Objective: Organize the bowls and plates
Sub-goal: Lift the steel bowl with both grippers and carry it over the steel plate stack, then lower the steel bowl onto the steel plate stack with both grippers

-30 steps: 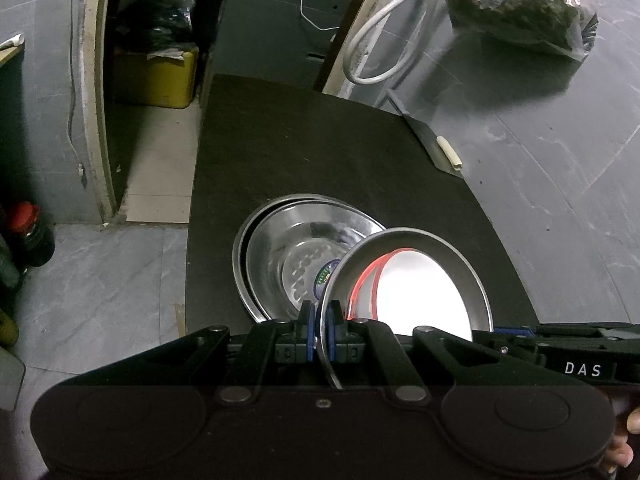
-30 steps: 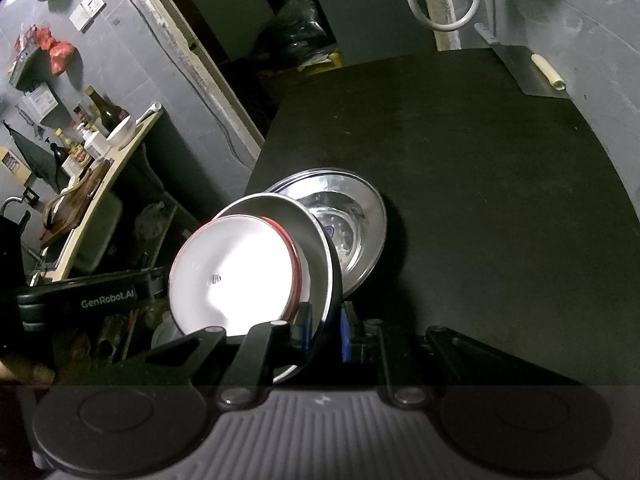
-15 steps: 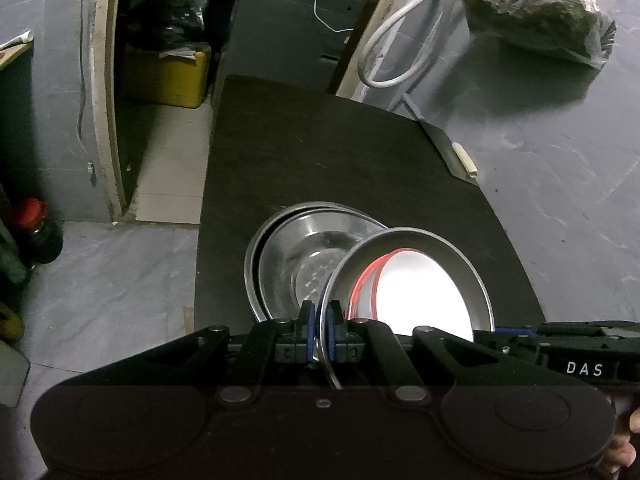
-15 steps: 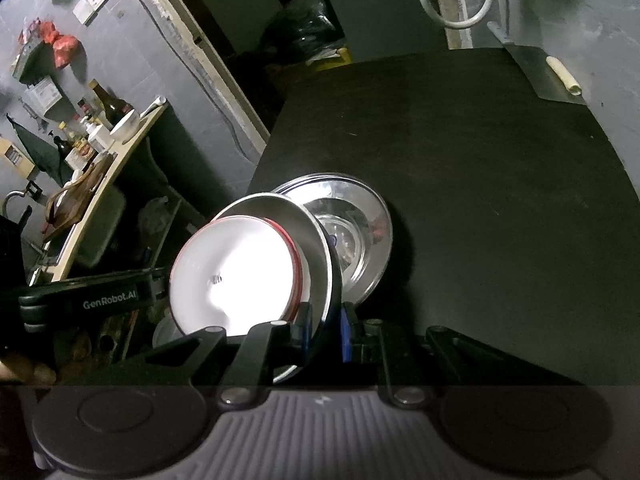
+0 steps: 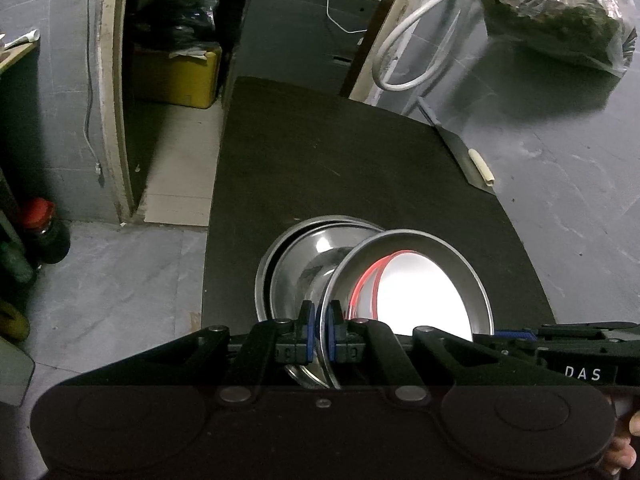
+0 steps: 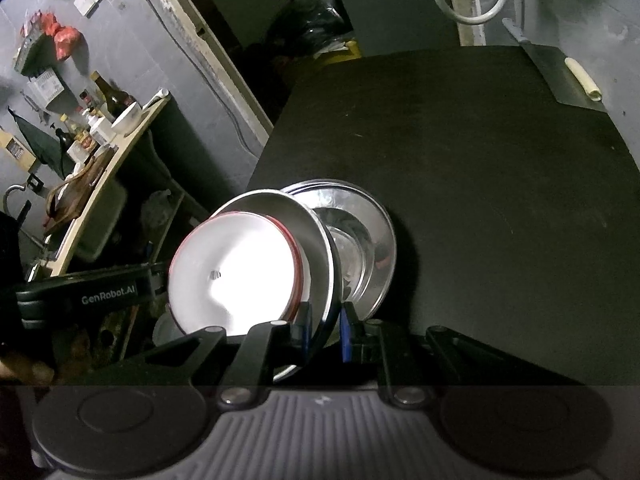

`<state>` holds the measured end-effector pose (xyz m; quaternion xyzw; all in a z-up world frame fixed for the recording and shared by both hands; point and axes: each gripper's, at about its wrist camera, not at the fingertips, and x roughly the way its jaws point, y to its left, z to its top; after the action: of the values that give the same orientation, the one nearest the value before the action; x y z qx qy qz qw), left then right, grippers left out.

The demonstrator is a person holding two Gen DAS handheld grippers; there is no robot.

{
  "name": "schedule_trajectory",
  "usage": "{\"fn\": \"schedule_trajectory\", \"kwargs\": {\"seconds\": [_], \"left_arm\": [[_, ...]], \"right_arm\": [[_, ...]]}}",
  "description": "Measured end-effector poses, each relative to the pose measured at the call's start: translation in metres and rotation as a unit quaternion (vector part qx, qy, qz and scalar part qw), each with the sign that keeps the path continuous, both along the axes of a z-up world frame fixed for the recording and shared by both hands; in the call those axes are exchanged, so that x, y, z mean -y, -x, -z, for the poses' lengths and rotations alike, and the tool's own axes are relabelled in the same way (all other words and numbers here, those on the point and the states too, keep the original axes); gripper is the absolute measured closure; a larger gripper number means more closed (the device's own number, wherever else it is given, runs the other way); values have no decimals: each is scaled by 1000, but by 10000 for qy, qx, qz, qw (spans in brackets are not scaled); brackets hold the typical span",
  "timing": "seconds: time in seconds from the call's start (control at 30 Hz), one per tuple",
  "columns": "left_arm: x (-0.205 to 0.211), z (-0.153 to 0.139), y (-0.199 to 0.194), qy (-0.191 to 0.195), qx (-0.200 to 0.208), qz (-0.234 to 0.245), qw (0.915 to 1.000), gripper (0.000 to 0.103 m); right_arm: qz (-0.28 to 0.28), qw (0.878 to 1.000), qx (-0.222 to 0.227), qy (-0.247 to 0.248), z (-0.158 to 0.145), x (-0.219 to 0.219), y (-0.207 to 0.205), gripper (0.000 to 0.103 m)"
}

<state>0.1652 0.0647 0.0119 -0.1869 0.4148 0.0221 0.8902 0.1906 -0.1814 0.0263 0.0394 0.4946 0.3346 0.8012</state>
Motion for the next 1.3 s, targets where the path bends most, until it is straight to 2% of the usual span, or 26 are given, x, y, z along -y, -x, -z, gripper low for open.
{"fn": "schedule_trajectory", "kwargs": {"seconds": [1.3], "left_arm": [[-2,10,-23,-83,-180,19,9998,99]], "right_arm": [[101,9999,-59,77,15,-7,-20,87]]}}
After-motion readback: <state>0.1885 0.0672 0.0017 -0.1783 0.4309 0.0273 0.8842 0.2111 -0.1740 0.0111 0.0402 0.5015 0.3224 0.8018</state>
